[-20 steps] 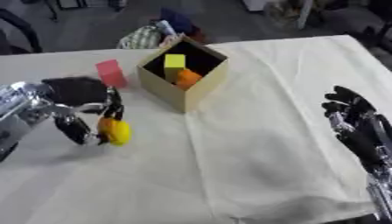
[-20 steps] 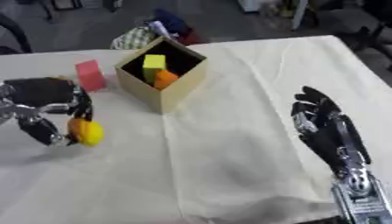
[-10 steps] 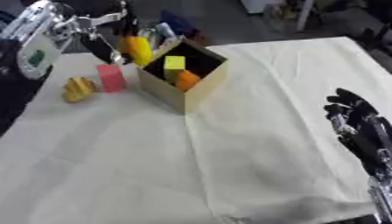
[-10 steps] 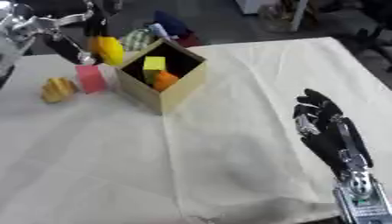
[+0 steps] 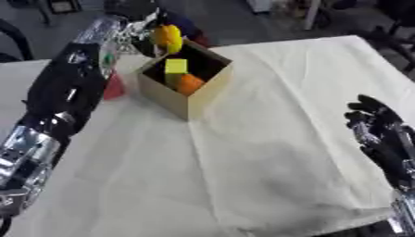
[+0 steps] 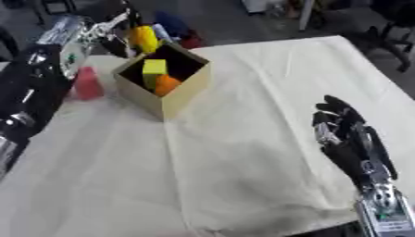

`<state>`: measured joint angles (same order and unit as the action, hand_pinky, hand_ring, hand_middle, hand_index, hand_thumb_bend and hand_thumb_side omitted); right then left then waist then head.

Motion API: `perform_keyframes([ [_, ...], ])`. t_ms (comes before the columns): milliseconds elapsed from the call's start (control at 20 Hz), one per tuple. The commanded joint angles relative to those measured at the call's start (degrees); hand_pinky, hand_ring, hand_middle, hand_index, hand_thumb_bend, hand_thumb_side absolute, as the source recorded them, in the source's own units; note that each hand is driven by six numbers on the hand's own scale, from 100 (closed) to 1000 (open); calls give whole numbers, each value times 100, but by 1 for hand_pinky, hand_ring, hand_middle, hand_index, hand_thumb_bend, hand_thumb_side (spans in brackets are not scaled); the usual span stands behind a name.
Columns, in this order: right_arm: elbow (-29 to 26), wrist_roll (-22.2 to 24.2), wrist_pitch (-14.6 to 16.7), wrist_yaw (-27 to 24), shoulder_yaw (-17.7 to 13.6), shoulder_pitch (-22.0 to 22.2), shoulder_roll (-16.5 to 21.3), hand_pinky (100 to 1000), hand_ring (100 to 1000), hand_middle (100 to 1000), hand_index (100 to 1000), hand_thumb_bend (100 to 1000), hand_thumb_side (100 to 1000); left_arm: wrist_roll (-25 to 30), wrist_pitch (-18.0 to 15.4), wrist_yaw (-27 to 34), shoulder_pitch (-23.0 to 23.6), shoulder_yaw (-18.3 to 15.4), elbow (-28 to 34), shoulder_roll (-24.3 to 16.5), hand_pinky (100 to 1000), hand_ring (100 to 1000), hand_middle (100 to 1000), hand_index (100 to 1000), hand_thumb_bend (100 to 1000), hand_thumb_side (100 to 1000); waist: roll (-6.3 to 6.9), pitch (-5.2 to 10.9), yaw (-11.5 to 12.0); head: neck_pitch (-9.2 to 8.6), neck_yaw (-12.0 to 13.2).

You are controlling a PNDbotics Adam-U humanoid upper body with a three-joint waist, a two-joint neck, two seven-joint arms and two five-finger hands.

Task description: Pick up objects on the table and place them in the box.

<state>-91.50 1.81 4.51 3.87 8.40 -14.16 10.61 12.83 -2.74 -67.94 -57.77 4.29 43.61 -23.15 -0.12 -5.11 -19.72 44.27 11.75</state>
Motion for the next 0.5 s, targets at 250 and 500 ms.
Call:
perform_keyframes([
  [250, -61, 31, 15, -22, -4, -98, 18, 786, 795, 783, 903, 100, 477, 123, -365, 624, -90, -222, -63, -172, 792, 779, 827, 923, 583, 750, -82, 4, 54, -16, 24],
  [500, -55, 3, 14, -7, -38, -76, 49, 787, 795, 783, 902, 100, 478, 369, -598, 1671, 86, -187, 736, -718, 754, 715, 737, 855, 439, 536, -57, 26, 171, -16, 6],
])
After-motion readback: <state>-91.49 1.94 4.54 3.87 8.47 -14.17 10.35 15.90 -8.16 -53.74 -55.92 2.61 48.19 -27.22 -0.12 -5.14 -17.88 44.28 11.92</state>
